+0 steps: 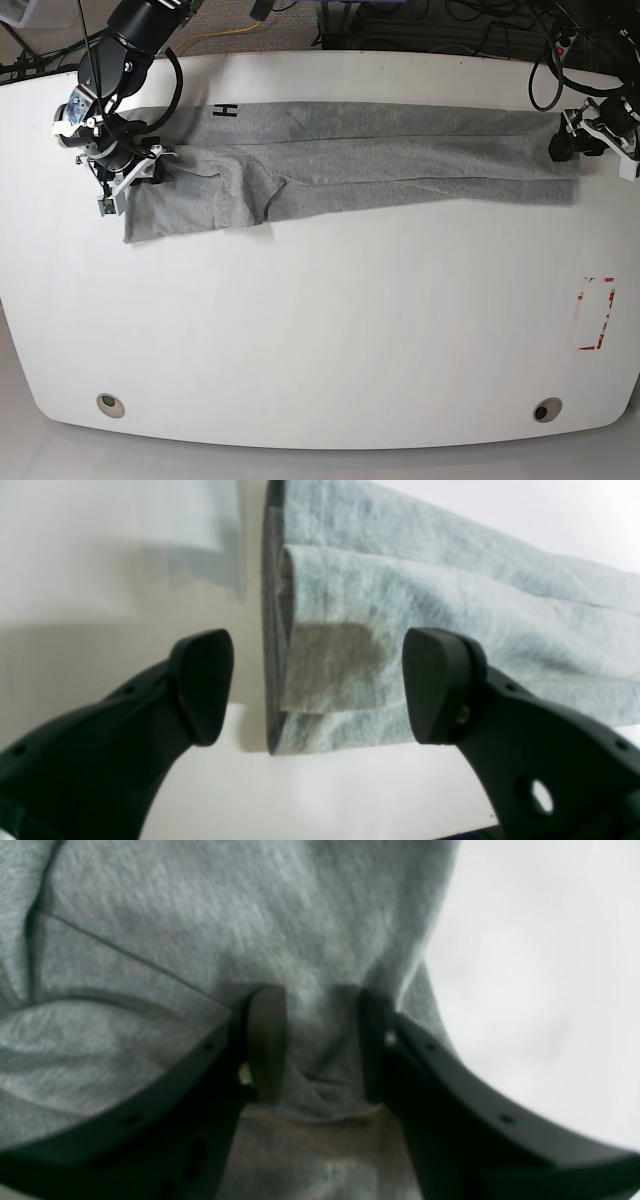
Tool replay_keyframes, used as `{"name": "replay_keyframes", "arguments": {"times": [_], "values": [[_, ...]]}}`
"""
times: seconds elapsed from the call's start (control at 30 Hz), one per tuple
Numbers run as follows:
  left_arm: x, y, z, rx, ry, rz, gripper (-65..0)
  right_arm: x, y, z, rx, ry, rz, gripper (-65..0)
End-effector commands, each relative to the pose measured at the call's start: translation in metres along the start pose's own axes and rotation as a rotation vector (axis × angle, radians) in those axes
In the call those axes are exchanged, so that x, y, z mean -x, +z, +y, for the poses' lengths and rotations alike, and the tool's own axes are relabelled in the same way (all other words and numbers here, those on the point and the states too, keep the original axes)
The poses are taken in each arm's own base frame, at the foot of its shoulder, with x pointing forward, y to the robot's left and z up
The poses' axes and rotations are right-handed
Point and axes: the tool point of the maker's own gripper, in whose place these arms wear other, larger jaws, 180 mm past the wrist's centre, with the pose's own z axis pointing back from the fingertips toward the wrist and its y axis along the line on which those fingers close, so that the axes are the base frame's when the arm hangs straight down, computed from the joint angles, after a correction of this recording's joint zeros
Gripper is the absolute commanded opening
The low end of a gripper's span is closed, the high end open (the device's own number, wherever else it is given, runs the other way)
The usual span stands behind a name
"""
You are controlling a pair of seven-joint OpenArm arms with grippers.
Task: Fold the T-shirt properly
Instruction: 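Hold the folded shirt edges with both grippers and smooth it flat, then move the left gripper inward and grasp the shirt's folded end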
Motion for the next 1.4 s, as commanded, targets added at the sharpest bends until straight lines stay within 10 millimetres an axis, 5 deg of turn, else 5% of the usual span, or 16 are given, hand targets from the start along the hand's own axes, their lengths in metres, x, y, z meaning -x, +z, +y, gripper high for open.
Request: {"name": "replay_keyframes", "arguments": {"times": [0.0, 0.13, 0.33, 0.5, 0.7, 0.9, 1.1, 1.37], "values": [[-0.018, 0.003, -0.003, 0.01, -0.03, -0.045, -15.6, -0.014, 0.005, -0.004, 0.009, 0.01, -0.046, -43.0], [-0.017, -0.016, -0.019, 0.067, -0.05, -0.005, -15.7, -0.014, 0.005, -0.004, 0.01, 0.011, -0.047, -43.1], [0.014, -0.029, -0.009, 0.087, 0.05, 0.066, -15.8, -0.014, 0.005, -0.004, 0.011, 0.01, -0.047, -43.1], [0.018, -0.028, -0.007, 0.084, 0.055, 0.076, -19.6, -0.014, 0.006, -0.005, 0.012, 0.009, -0.048, -43.1], [0.024, -0.03, -0.003, 0.062, 0.048, 0.105, -33.5, -0.013, 0.004, -0.004, 0.01, 0.008, -0.043, -43.1], [0.028, -0.029, 0.002, 0.023, 0.027, 0.134, -58.5, -0.014, 0.004, -0.004, 0.012, 0.009, -0.044, -43.1], [-0.01, -0.012, -0.015, -0.004, -0.125, 0.047, -59.0, -0.013, 0.004, -0.004, 0.012, 0.009, -0.041, -43.1], [-0.027, 0.001, -0.069, 0.008, -0.315, 0.01, -59.0, -0.012, 0.004, -0.004, 0.011, 0.008, -0.041, -43.1]]}}
